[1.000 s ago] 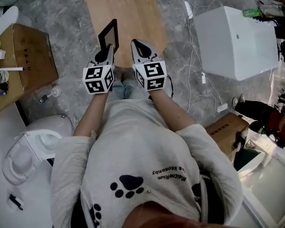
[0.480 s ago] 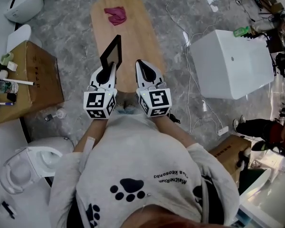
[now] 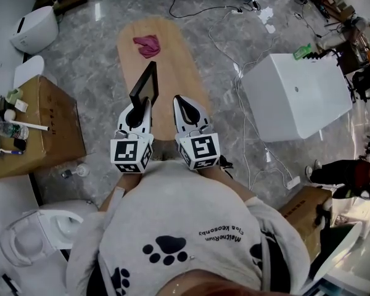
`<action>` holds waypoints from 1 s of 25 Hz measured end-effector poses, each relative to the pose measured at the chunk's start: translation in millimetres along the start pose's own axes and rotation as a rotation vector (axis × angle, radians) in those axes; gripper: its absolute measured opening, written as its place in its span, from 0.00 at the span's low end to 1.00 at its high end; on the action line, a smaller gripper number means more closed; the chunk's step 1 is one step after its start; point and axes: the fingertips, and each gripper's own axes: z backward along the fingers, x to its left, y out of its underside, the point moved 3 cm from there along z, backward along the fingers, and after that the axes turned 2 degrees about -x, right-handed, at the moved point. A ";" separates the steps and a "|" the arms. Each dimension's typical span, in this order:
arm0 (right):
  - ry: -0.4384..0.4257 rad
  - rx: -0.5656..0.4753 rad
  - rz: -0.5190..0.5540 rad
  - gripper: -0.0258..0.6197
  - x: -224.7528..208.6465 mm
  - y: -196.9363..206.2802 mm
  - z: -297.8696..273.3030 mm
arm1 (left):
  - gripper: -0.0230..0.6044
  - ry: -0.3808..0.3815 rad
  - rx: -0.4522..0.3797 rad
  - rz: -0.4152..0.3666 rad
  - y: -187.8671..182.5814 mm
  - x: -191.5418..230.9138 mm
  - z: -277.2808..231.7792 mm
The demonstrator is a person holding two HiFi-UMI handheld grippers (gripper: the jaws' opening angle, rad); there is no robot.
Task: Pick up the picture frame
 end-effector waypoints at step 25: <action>-0.014 -0.049 0.027 0.05 -13.2 -6.4 -16.5 | 0.06 -0.010 -0.045 -0.034 -4.1 -2.8 -14.0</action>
